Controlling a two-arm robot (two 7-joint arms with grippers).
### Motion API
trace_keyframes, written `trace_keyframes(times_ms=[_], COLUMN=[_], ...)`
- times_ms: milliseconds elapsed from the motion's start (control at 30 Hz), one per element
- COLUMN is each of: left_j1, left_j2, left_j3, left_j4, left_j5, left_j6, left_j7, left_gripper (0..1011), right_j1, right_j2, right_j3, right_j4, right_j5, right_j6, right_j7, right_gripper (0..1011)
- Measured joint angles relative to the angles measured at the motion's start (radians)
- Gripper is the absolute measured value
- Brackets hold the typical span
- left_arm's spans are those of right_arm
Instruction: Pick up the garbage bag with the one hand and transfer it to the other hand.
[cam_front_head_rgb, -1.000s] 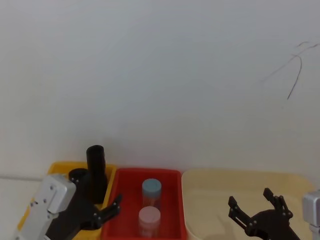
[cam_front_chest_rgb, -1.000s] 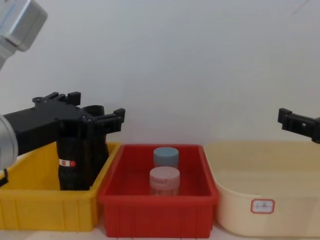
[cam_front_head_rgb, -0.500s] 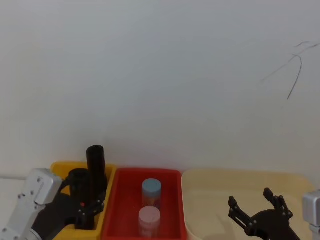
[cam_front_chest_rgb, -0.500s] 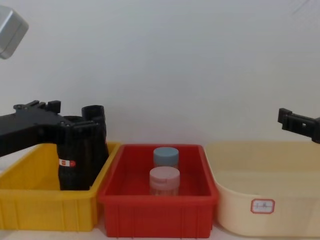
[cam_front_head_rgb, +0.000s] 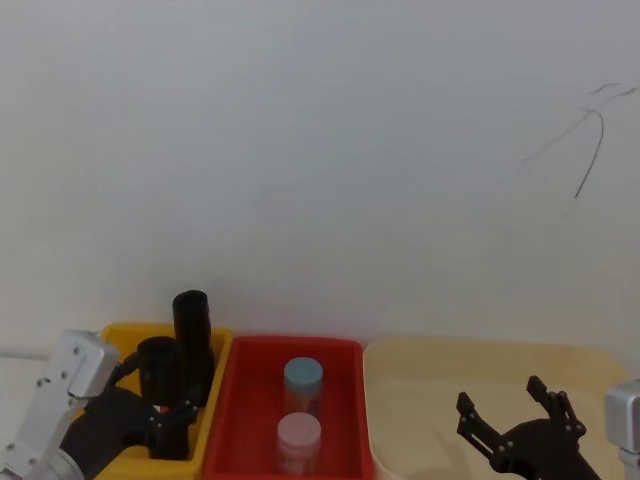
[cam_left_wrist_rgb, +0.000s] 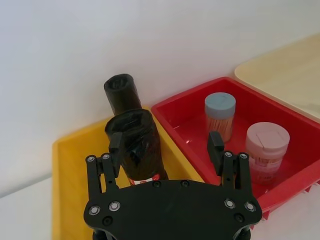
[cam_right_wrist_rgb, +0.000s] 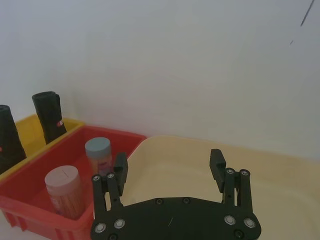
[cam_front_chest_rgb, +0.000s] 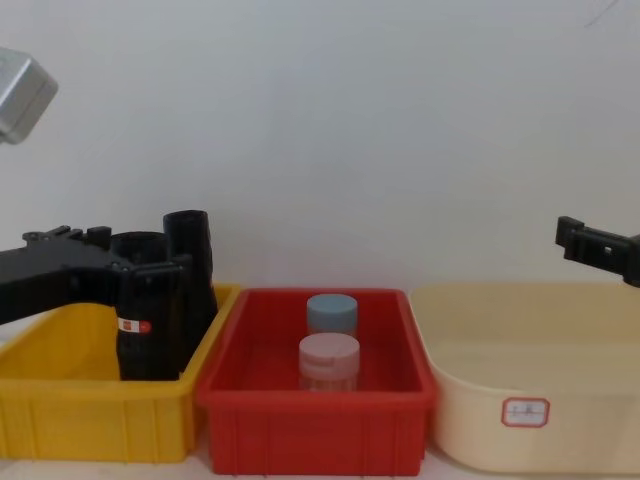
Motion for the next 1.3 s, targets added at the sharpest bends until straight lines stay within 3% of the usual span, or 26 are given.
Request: trace_keyframes(times_ms=[800, 1300], left_j1=[-0.011, -0.050], left_j2=[-0.030, -0.050], left_j3=[-0.041, -0.033], left_j4=[0.050, 0.103], left_j5=[-0.016, 0.005], left_j6=[0.007, 0.013], left_j7=[-0.013, -0.033], left_gripper=[1000, 1001], right_j1=[0.000, 0.000], right_j2=[0.000, 0.000], right_j3=[0.000, 0.000], right_j4=[0.000, 0.000], right_j5=[0.000, 0.000], right_j6=[0.000, 0.000], right_j7=[0.000, 0.000], right_gripper=[1000, 1000])
